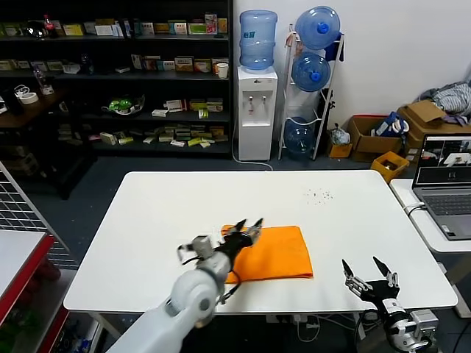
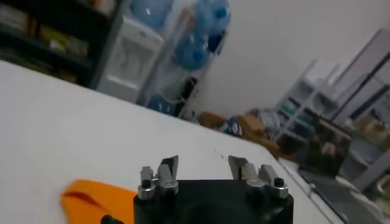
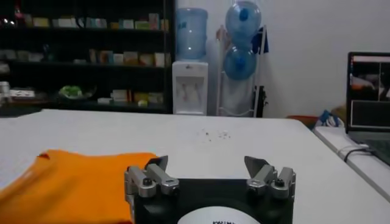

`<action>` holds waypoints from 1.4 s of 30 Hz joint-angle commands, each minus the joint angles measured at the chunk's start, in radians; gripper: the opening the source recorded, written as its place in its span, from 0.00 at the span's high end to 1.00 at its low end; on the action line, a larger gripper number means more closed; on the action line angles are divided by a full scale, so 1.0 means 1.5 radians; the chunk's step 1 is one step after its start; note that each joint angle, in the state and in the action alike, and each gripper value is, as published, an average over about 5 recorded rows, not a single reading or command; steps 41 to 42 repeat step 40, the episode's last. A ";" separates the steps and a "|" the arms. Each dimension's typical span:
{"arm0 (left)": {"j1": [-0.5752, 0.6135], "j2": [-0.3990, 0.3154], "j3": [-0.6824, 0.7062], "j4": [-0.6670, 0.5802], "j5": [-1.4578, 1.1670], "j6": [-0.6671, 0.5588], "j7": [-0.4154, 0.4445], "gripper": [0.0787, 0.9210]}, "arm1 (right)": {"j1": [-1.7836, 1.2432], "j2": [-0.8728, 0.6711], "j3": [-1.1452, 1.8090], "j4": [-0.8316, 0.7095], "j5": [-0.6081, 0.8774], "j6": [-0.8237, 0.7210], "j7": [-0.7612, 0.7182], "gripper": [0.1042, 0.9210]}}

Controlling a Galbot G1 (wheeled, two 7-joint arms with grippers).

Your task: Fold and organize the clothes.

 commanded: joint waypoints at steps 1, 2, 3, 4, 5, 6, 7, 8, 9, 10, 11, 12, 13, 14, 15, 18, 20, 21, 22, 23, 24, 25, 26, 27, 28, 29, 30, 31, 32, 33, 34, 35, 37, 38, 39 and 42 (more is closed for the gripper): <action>0.477 0.025 -0.399 -0.086 0.346 -0.371 0.321 0.32 | -0.004 0.044 0.030 -0.039 -0.031 0.159 -0.076 0.12; 0.485 0.005 -0.413 -0.077 0.360 -0.399 0.332 0.28 | -0.006 0.052 0.034 -0.047 -0.043 0.178 -0.082 0.12; 0.489 -0.012 -0.423 -0.067 0.370 -0.424 0.341 0.25 | -0.009 0.059 0.038 -0.054 -0.060 0.200 -0.088 0.12; 0.491 -0.027 -0.434 -0.056 0.379 -0.448 0.350 0.22 | -0.013 0.067 0.041 -0.059 -0.078 0.224 -0.094 0.12; 0.492 -0.040 -0.443 -0.046 0.385 -0.471 0.359 0.18 | -0.017 0.075 0.044 -0.063 -0.096 0.249 -0.099 0.12; 0.493 -0.050 -0.452 -0.039 0.389 -0.488 0.369 0.16 | -0.022 0.083 0.047 -0.065 -0.112 0.275 -0.104 0.12; 0.495 -0.057 -0.461 -0.034 0.391 -0.501 0.378 0.15 | -0.027 0.091 0.049 -0.066 -0.126 0.299 -0.106 0.12; 0.497 -0.064 -0.468 -0.031 0.391 -0.510 0.385 0.13 | -0.031 0.100 0.051 -0.065 -0.135 0.318 -0.107 0.12; 0.499 -0.070 -0.475 -0.031 0.390 -0.515 0.391 0.12 | -0.034 0.110 0.053 -0.064 -0.143 0.334 -0.108 0.12; 0.501 -0.075 -0.479 -0.031 0.390 -0.517 0.395 0.12 | -0.038 0.118 0.055 -0.064 -0.150 0.349 -0.108 0.12; 0.502 -0.080 -0.483 -0.032 0.390 -0.519 0.399 0.12 | -0.040 0.127 0.058 -0.064 -0.155 0.360 -0.108 0.12; 0.503 -0.085 -0.485 -0.033 0.390 -0.520 0.401 0.12 | -0.042 0.135 0.060 -0.065 -0.158 0.367 -0.107 0.12; 0.505 -0.091 -0.485 -0.035 0.390 -0.519 0.403 0.12 | -0.043 0.141 0.062 -0.066 -0.159 0.372 -0.107 0.12; 0.506 -0.097 -0.485 -0.038 0.390 -0.519 0.406 0.12 | -0.044 0.146 0.064 -0.068 -0.159 0.375 -0.107 0.12; 0.508 -0.103 -0.483 -0.040 0.391 -0.518 0.408 0.12 | -0.044 0.150 0.067 -0.069 -0.156 0.376 -0.108 0.12; 0.514 -0.123 -0.478 -0.046 0.392 -0.517 0.415 0.12 | -0.042 0.157 0.074 -0.073 -0.146 0.374 -0.117 0.12; 0.516 -0.134 -0.473 -0.048 0.393 -0.517 0.417 0.12 | -0.040 0.162 0.076 -0.075 -0.144 0.372 -0.123 0.12; 0.517 -0.138 -0.471 -0.049 0.394 -0.517 0.417 0.12 | -0.039 0.165 0.076 -0.076 -0.145 0.371 -0.124 0.12; 0.518 -0.141 -0.469 -0.049 0.395 -0.517 0.418 0.12 | -0.037 0.168 0.075 -0.077 -0.147 0.370 -0.124 0.12; 0.518 -0.143 -0.468 -0.049 0.396 -0.517 0.418 0.12 | -0.036 0.171 0.074 -0.078 -0.148 0.370 -0.124 0.12; 0.519 -0.145 -0.467 -0.049 0.398 -0.517 0.419 0.12 | -0.034 0.175 0.073 -0.080 -0.150 0.369 -0.124 0.12; 0.519 -0.146 -0.465 -0.048 0.399 -0.517 0.419 0.12 | -0.032 0.178 0.073 -0.081 -0.151 0.368 -0.123 0.12; 0.519 -0.147 -0.464 -0.048 0.401 -0.517 0.419 0.12 | -0.030 0.181 0.072 -0.082 -0.152 0.368 -0.123 0.12; 0.519 -0.148 -0.463 -0.048 0.402 -0.517 0.420 0.12 | -0.028 0.184 0.072 -0.083 -0.152 0.367 -0.123 0.12; 0.520 -0.149 -0.462 -0.048 0.403 -0.517 0.420 0.12 | -0.027 0.187 0.072 -0.084 -0.152 0.366 -0.123 0.12; 0.520 -0.151 -0.461 -0.048 0.404 -0.518 0.420 0.12 | -0.026 0.189 0.072 -0.084 -0.153 0.365 -0.123 0.12; 0.520 -0.152 -0.460 -0.048 0.405 -0.518 0.420 0.12 | -0.025 0.191 0.071 -0.084 -0.154 0.365 -0.123 0.12; 0.521 -0.153 -0.460 -0.047 0.406 -0.518 0.420 0.12 | -0.025 0.193 0.071 -0.083 -0.154 0.364 -0.123 0.12; 0.521 -0.154 -0.460 -0.046 0.406 -0.518 0.421 0.12 | -0.024 0.194 0.071 -0.083 -0.155 0.364 -0.122 0.12; 0.521 -0.155 -0.459 -0.046 0.407 -0.518 0.421 0.12 | -0.024 0.196 0.070 -0.083 -0.156 0.364 -0.122 0.12; 0.520 -0.155 -0.459 -0.045 0.407 -0.518 0.421 0.12 | -0.024 0.196 0.070 -0.083 -0.156 0.363 -0.121 0.12; 0.520 -0.156 -0.459 -0.043 0.407 -0.518 0.420 0.12 | -0.024 0.197 0.069 -0.083 -0.157 0.363 -0.121 0.12; 0.519 -0.156 -0.459 -0.041 0.407 -0.518 0.418 0.12 | -0.024 0.197 0.069 -0.083 -0.157 0.362 -0.120 0.12; 0.519 -0.156 -0.458 -0.040 0.407 -0.518 0.417 0.12 | -0.024 0.197 0.069 -0.083 -0.157 0.361 -0.119 0.12; 0.519 -0.155 -0.458 -0.039 0.407 -0.518 0.417 0.12 | -0.024 0.197 0.069 -0.083 -0.157 0.361 -0.119 0.12; 0.518 -0.155 -0.458 -0.038 0.407 -0.518 0.417 0.12 | -0.024 0.197 0.069 -0.083 -0.157 0.361 -0.119 0.12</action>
